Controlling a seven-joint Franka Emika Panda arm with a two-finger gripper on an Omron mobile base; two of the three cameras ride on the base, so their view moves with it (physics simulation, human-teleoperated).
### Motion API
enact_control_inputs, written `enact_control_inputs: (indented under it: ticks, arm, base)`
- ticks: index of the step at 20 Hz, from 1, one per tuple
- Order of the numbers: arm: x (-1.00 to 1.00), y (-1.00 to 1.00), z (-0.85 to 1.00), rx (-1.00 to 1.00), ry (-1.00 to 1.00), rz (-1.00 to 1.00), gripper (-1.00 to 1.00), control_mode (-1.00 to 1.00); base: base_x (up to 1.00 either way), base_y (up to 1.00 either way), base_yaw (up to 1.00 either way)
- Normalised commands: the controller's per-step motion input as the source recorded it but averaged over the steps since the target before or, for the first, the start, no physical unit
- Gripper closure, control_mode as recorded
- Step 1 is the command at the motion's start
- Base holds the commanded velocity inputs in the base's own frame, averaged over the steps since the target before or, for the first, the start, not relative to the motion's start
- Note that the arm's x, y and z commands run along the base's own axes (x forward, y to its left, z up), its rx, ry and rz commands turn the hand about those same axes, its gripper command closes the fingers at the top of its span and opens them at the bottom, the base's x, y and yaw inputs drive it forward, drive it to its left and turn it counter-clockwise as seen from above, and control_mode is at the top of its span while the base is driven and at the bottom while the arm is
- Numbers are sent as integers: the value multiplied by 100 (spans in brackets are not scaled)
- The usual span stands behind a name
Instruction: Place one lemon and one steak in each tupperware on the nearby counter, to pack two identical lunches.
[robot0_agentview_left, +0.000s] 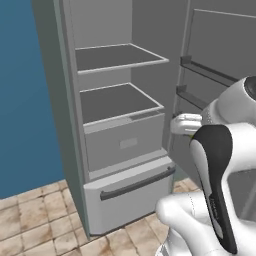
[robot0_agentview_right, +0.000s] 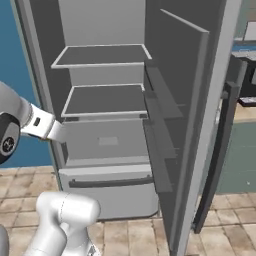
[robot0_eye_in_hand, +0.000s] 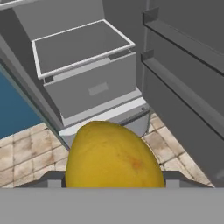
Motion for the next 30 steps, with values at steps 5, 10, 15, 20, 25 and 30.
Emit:
enact_control_inputs:
  ticks: [5,10,15,20,25,30]
  arm:
    - [0,0,0,0,0,0,100,100]
    - [0,0,0,0,0,0,100,100]
    - [0,0,0,0,0,0,100,100]
    - [0,0,0,0,0,0,100,100]
    - [0,0,0,0,0,0,100,100]
    - [0,0,0,0,0,0,100,100]
  base:
    - [-100,2,-2]
    - [-89,33,-27]
    - [-51,82,-47]
    - [-28,55,-66]
    - [-74,40,-66]
    - [-100,42,-57]
